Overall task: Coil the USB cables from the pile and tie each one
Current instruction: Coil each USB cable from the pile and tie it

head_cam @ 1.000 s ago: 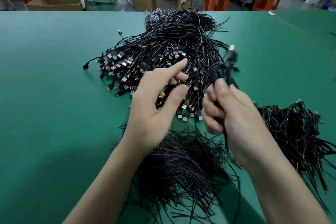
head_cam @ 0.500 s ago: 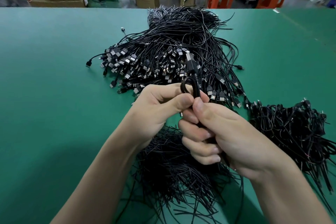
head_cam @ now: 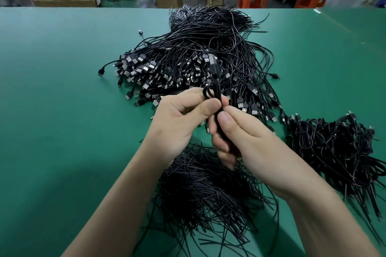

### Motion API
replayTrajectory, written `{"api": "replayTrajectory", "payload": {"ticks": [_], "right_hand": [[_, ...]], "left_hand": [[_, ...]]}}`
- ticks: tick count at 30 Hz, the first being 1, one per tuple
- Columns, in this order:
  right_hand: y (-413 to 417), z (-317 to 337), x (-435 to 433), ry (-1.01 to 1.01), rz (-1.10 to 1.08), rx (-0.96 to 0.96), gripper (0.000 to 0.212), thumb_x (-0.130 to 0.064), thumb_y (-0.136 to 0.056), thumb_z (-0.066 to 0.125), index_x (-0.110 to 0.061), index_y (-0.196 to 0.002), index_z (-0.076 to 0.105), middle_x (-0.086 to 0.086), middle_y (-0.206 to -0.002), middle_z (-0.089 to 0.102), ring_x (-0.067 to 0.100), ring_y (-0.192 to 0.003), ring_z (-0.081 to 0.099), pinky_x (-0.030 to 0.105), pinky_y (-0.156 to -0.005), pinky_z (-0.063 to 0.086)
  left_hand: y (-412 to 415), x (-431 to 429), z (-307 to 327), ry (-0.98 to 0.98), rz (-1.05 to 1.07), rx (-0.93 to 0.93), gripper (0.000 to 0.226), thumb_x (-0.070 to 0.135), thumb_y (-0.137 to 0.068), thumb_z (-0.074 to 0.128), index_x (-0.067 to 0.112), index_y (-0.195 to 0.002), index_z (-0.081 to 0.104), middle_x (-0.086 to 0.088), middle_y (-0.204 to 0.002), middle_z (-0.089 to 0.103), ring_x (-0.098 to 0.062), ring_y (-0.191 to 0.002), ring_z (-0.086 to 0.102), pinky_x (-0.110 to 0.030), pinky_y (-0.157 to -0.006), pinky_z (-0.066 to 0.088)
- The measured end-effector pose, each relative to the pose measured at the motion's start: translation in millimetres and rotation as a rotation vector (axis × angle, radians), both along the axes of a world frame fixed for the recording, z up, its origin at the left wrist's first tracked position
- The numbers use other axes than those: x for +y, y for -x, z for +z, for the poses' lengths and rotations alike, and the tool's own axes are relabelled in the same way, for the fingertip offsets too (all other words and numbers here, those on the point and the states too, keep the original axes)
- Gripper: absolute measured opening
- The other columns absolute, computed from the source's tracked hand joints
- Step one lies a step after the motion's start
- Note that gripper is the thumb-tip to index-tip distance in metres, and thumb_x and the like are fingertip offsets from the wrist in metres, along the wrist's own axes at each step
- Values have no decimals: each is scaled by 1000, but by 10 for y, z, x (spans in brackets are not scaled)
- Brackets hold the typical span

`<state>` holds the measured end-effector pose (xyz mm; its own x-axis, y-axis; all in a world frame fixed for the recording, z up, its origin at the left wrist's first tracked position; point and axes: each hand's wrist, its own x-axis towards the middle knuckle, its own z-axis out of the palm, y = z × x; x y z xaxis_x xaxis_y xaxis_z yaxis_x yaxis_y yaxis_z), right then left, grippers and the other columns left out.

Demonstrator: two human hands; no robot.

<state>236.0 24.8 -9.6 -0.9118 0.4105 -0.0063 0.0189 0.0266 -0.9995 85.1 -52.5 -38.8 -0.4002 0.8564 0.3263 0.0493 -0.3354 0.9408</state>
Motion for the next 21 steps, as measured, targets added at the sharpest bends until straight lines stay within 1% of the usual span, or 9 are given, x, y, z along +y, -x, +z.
{"api": "replayTrajectory", "payload": {"ticks": [2,4,6,8,9,12,14,17,21], "right_hand": [[33,-28,-4,-101,-76,-5,32,-26,-111,33,-10,-86,47,-6,-64,37,7,-54,32,20,-50,30],[43,-53,25,-233,-176,-15,31,-29,-110,36,-15,-85,48,-12,-63,41,4,-55,34,22,-53,30],[25,-62,78,-390,-284,-53,33,-34,-110,37,-20,-83,48,-15,-61,44,5,-56,36,30,-56,31],[-14,-47,136,-500,-375,-91,35,-38,-109,36,-24,-78,46,-15,-60,46,6,-57,39,36,-56,34],[-31,-34,155,-529,-407,-105,35,-40,-108,36,-25,-77,46,-15,-61,48,7,-58,41,38,-57,38],[-48,-10,157,-573,-434,-140,35,-43,-106,35,-26,-76,45,-14,-64,51,7,-57,42,42,-59,44],[-48,-6,136,-572,-409,-148,36,-44,-105,34,-26,-77,45,-12,-63,50,8,-56,40,46,-58,44],[-53,-12,134,-551,-382,-147,36,-43,-106,34,-25,-77,45,-11,-62,49,12,-58,40,51,-58,45],[-62,-36,183,-544,-377,-136,37,-41,-108,34,-29,-74,44,-15,-61,49,5,-55,39,39,-53,39]], "left_hand": [[16,8,10,-16,57,122,37,19,-98,65,-18,-96,70,-13,-105,74,-13,-104,71,-29,-91,56],[55,1,41,35,93,250,25,17,-99,66,-5,-102,77,-3,-117,75,-11,-113,69,-31,-94,56],[104,-41,82,162,97,397,20,22,-98,68,19,-115,79,10,-115,75,-6,-104,68,-29,-86,56],[144,-93,86,325,32,590,26,26,-97,71,35,-121,74,19,-106,73,-1,-95,65,-21,-80,52],[154,-108,87,410,-19,728,26,27,-98,71,38,-120,74,22,-104,71,1,-98,63,-20,-86,50],[143,-107,78,637,-162,1071,21,31,-100,67,39,-117,76,22,-109,65,0,-110,53,-32,-102,45],[136,-95,77,723,-175,1159,20,33,-100,68,40,-116,77,19,-110,63,-2,-113,48,-34,-102,43],[133,-87,63,754,-171,1208,17,36,-98,70,40,-111,79,17,-110,65,-4,-114,48,-35,-100,44],[138,-78,23,729,-156,1206,9,38,-98,68,37,-100,78,16,-107,63,-5,-110,49,-37,-101,42]]}}
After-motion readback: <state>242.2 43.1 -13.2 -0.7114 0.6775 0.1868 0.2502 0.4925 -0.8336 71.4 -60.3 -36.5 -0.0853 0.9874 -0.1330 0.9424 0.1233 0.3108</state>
